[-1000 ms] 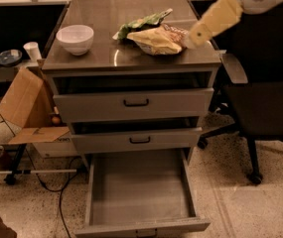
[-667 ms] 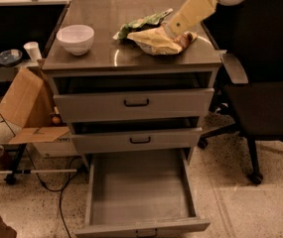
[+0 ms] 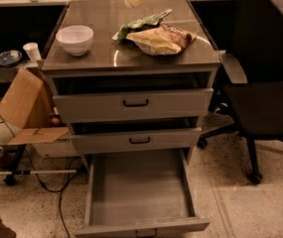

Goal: Place green jalapeno chip bag into bottom drawer

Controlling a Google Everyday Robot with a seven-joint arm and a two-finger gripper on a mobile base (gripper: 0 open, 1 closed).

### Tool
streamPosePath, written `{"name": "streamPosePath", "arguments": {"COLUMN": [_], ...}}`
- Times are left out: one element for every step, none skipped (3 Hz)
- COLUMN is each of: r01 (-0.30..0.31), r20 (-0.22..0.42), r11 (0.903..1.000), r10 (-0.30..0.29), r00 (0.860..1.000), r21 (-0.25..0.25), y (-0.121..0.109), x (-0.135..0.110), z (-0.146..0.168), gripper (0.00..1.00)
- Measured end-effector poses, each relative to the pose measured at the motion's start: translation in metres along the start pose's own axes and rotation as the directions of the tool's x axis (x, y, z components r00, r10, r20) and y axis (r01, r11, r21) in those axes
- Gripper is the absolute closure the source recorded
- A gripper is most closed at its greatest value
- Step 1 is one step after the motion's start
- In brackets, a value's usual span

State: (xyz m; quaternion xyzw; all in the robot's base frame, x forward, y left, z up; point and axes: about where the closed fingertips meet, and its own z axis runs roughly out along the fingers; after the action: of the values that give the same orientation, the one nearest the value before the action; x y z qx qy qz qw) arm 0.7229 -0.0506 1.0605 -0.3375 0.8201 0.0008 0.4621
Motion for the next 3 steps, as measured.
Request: {"name": "streamPosePath", "arguments": {"r01": [-0.006,-0.013,-0.013], "r20": [-0.014,-0.051,-0.050], "r11": [1.0000,0.9999,0.9999], "r10": [0.005,0.012,0.012], "r00": [1.000,0.999,0.999], "r21": [-0.005,-0.011,-0.011], "y": [-0.004,-0.015,-0.015], "x": [-0.023,-0.030,-0.030], "z": [0.039,0.068,0.068], "gripper": [0.00,0.00,0.00]}}
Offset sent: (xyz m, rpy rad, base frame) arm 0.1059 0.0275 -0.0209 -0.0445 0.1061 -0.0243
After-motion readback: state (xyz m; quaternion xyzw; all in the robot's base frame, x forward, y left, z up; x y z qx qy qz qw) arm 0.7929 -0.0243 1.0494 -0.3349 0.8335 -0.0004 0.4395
